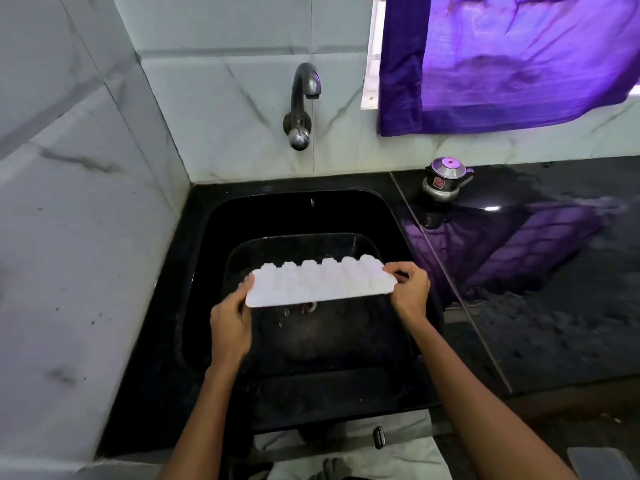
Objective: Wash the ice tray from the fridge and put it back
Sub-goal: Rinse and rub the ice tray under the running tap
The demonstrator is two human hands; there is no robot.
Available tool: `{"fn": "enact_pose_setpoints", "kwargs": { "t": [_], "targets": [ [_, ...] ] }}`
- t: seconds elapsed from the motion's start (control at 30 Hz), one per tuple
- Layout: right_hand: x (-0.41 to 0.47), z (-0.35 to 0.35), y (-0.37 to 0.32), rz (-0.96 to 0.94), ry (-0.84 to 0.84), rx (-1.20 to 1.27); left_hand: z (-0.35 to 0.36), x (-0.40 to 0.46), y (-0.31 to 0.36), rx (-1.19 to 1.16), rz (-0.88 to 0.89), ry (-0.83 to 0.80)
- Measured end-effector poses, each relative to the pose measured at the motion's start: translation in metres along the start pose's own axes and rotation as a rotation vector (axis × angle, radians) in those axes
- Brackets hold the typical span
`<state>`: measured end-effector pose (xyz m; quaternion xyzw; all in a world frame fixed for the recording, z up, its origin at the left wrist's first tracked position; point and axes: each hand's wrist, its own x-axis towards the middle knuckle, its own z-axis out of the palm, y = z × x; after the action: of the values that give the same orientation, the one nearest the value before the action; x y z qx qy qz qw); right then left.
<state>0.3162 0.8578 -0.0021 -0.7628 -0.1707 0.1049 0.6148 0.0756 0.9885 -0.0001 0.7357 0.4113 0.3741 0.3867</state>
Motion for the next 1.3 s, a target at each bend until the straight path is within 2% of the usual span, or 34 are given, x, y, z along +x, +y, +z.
{"fn": "enact_pose_setpoints", "kwargs": {
  "t": [0.1, 0.27, 0.33, 0.4, 0.5, 0.53, 0.6, 0.7, 0.8, 0.87, 0.93, 1.03, 1.1, 1.17, 1.3],
  "targets": [
    [-0.002, -0.006, -0.015, -0.091, -0.043, -0.022, -0.01, -0.006, 0.01, -0.019, 0.028, 0.061],
    [0.002, -0.019, -0.067, -0.505, -0.065, -0.067, -0.032, 0.003, 0.036, -0.03, 0.324, 0.306],
    [0.002, -0.021, -0.07, -0.604, -0.072, -0.168, -0.031, 0.003, 0.03, 0.002, 0.352, 0.337],
    [-0.002, -0.019, -0.057, -0.578, -0.135, -0.27, -0.022, 0.0, 0.015, 0.054, 0.259, 0.275],
    [-0.011, -0.018, -0.029, -0.259, -0.282, -0.373, -0.011, -0.01, -0.005, 0.115, 0.049, 0.042],
    [-0.014, -0.019, -0.025, -0.221, -0.304, -0.403, -0.011, -0.012, -0.007, 0.135, 0.032, 0.006],
    [-0.014, -0.023, -0.032, -0.36, -0.258, -0.429, -0.014, -0.01, 0.0, 0.145, 0.087, 0.042],
    [-0.006, -0.029, -0.071, -0.631, -0.11, -0.323, -0.025, 0.007, 0.034, 0.099, 0.263, 0.204],
    [0.004, -0.03, -0.097, -0.776, 0.106, -0.247, -0.037, 0.027, 0.059, 0.04, 0.46, 0.36],
    [0.006, -0.029, -0.094, -0.814, 0.154, -0.238, -0.037, 0.029, 0.054, 0.072, 0.525, 0.396],
    [0.002, -0.027, -0.074, -0.791, 0.074, -0.306, -0.028, 0.019, 0.037, 0.151, 0.429, 0.297],
    [-0.011, -0.024, -0.034, -0.625, -0.119, -0.434, -0.013, -0.003, 0.005, 0.238, 0.132, -0.021],
    [-0.015, -0.025, -0.02, -0.564, -0.174, -0.464, -0.011, -0.008, -0.004, 0.256, 0.067, -0.085],
    [-0.01, -0.027, -0.025, -0.611, -0.144, -0.429, -0.012, 0.0, 0.002, 0.261, 0.16, 0.0],
    [0.017, -0.033, -0.057, -0.734, 0.064, -0.3, -0.014, 0.027, 0.028, 0.18, 0.396, 0.276]
  ]
}}
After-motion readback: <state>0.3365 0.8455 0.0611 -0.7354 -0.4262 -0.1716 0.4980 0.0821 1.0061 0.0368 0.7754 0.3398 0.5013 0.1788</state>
